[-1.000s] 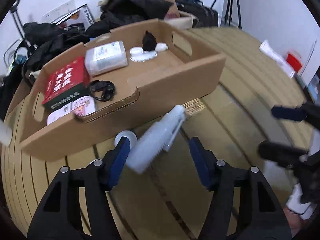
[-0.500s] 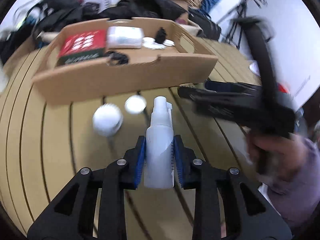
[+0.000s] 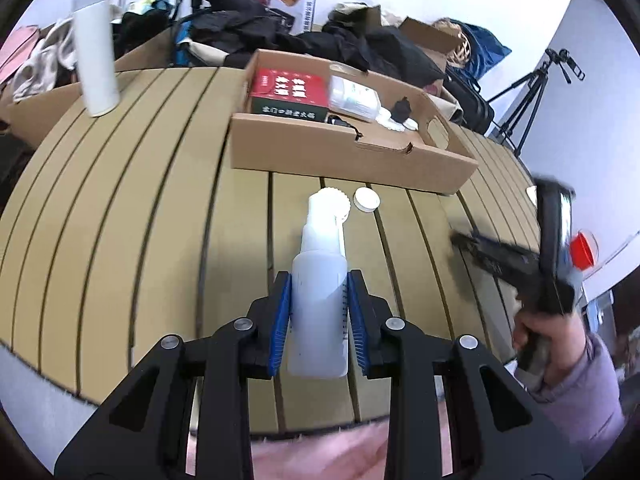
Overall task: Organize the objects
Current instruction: 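Grasp the white spray bottle with the left tool while the right tool grasps the yellow eraser box, then place the spray bottle and eraser box into the tray, open both tools, then grasp the white screw cap with the left tool while the right tool grasps a white lid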
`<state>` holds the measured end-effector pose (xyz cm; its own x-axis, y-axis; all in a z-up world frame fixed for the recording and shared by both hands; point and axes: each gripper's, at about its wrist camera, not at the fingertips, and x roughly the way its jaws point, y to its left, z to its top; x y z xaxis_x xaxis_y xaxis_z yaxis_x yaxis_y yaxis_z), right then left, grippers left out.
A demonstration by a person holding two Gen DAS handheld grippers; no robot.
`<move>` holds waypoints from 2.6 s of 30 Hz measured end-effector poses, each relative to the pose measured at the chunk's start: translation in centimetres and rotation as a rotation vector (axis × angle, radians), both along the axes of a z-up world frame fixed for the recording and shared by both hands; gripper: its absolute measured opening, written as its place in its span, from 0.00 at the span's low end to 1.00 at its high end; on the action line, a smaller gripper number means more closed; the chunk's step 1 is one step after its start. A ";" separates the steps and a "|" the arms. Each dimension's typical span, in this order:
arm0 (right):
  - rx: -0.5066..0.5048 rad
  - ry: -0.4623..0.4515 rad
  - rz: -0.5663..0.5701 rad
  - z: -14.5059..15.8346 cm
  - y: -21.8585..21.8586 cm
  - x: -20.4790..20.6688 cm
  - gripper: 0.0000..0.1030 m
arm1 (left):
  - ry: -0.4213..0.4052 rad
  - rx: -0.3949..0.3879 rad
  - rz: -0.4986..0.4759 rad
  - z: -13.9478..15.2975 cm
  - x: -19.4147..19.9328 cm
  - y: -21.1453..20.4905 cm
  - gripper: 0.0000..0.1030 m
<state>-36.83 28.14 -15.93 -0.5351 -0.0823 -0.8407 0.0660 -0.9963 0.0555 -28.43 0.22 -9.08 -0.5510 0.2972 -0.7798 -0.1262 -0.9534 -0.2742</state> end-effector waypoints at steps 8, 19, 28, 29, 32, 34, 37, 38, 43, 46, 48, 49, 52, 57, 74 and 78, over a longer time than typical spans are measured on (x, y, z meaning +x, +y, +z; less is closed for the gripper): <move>0.019 0.044 0.021 4.1 0.7 11.9 0.32 | 0.042 0.038 -0.047 3.1 5.4 1.6 0.24; -0.042 0.196 0.066 11.2 1.6 18.3 0.32 | 0.061 0.085 -0.151 5.9 8.2 5.9 0.24; -0.036 0.256 0.144 15.2 0.1 9.4 0.32 | -0.010 0.127 -0.139 8.6 -7.0 7.1 0.24; -0.044 0.249 0.157 15.6 -0.2 6.8 0.32 | -0.023 0.121 -0.137 8.3 -8.9 7.5 0.24; -0.123 0.183 0.174 15.5 -0.5 -0.3 0.32 | -0.091 0.097 -0.121 6.4 -15.5 9.0 0.24; -0.150 0.133 0.174 14.7 -0.7 -4.4 0.32 | -0.139 0.085 -0.105 4.3 -19.6 9.7 0.24; -0.156 0.063 0.167 12.5 -1.3 -10.7 0.32 | -0.197 0.047 -0.078 0.5 -24.0 10.4 0.24; -0.140 0.044 0.160 11.5 -1.7 -12.6 0.32 | -0.208 0.032 -0.074 -0.4 -25.0 10.5 0.24; -0.092 -0.043 0.129 7.0 -2.9 -19.3 0.33 | -0.276 0.023 -0.071 -4.9 -27.5 11.1 0.24; -0.062 -0.088 0.122 5.1 -3.5 -21.5 0.39 | -0.254 0.029 -0.098 -5.1 -27.3 10.9 0.26; -0.056 -0.089 0.130 4.7 -3.8 -22.0 0.73 | -0.218 0.011 -0.110 -4.1 -26.9 10.3 0.38; -0.067 -0.081 0.131 4.8 -3.7 -22.1 0.83 | -0.200 0.006 -0.107 -3.4 -26.7 9.9 0.42; -0.108 -0.057 0.118 6.4 -3.3 -21.3 0.83 | -0.133 -0.039 -0.100 -0.4 -25.4 8.5 0.60; -0.060 -0.017 0.128 11.6 -2.4 -17.9 0.83 | -0.065 -0.256 -0.074 3.9 -21.5 5.7 0.91; 0.043 0.163 0.137 21.8 2.1 7.3 0.83 | 0.065 -0.331 -0.035 13.9 0.1 0.2 1.00; 0.024 0.208 0.183 20.6 1.5 14.2 0.83 | 0.125 -0.335 -0.019 12.6 6.3 0.5 1.00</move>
